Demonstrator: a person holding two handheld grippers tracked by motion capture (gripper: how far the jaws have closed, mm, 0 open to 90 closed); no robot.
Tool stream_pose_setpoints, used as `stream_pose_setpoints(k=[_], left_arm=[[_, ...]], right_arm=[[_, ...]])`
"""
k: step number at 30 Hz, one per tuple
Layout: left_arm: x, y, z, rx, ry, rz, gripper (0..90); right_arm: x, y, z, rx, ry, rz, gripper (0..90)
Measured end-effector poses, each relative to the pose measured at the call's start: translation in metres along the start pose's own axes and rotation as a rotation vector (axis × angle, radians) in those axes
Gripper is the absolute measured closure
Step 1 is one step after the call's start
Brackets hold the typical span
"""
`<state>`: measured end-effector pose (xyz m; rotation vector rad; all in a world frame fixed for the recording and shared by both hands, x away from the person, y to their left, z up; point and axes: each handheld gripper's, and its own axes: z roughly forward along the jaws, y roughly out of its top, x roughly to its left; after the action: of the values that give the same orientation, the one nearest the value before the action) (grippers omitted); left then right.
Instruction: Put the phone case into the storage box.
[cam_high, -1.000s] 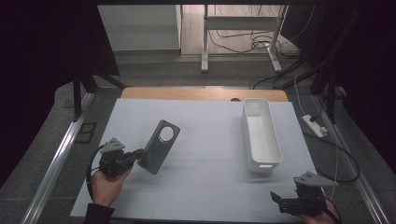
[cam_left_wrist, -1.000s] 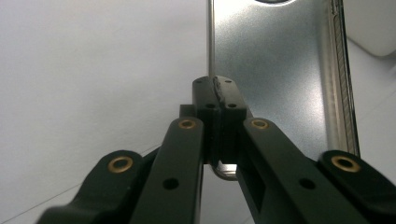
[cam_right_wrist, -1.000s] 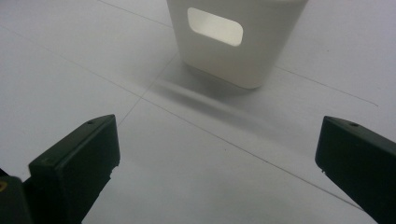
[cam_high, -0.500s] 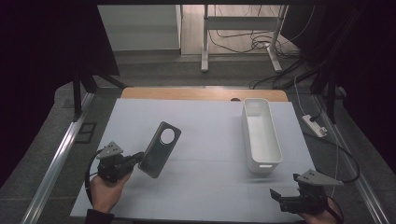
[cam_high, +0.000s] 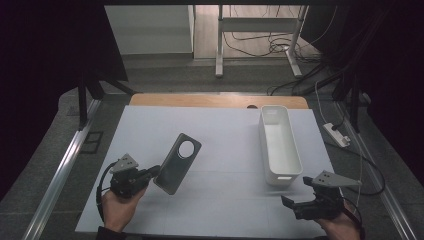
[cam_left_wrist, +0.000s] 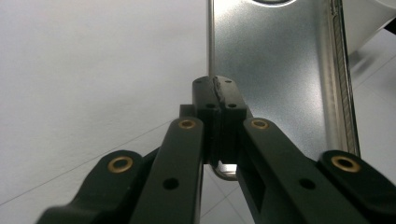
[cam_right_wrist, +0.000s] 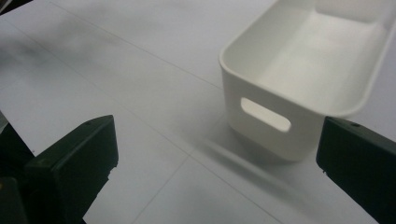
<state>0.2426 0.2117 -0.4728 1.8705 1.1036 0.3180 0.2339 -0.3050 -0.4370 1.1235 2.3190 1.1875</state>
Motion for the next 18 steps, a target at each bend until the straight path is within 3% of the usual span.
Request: stream_pose_setpoints(k=[11,18], left_arm=[[-0.010,0.005,0.006,0.003,-0.005,0.020,88.9],[-0.015,0.009,0.011,0.004,-0.008,0.028,88.9]], right_arm=[[0.009,0.020,0.012,0.000,0.078,-0.039,0.0],[0.013,0.030,0.022,0.015,0.092,-0.063,0.0]])
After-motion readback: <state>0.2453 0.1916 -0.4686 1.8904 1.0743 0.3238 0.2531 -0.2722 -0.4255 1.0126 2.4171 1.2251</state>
